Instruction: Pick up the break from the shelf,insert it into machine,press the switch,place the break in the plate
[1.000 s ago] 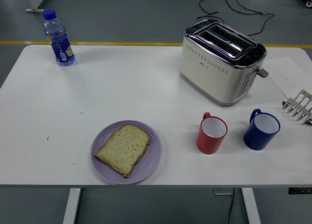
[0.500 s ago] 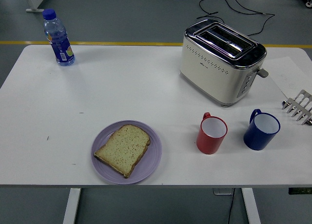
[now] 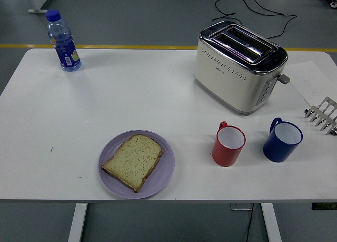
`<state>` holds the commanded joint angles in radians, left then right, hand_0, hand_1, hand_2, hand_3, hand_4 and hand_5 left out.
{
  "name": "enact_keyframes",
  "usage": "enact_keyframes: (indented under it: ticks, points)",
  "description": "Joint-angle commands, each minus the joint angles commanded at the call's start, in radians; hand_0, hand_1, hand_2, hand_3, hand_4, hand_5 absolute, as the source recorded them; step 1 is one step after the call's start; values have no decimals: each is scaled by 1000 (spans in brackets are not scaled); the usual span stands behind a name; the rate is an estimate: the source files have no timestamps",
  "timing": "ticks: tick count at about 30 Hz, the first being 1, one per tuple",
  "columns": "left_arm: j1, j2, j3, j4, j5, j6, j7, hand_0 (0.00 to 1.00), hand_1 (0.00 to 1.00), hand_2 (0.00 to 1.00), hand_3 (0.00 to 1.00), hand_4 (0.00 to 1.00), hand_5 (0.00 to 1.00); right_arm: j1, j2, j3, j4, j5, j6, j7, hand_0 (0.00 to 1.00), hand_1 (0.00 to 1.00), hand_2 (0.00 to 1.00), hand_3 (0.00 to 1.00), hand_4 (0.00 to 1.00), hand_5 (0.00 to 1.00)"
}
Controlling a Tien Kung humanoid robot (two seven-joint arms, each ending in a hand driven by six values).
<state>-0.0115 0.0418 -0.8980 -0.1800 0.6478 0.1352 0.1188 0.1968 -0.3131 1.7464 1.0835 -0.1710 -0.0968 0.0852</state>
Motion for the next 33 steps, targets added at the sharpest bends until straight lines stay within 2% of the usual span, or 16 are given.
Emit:
enact_keyframes:
  ticks: [33]
  points:
    - [-6,1,6,0,0,-2,3,688,666,715,724,466,998,2,4,6,-3,14,-4,1,742,685,704,626,398,230]
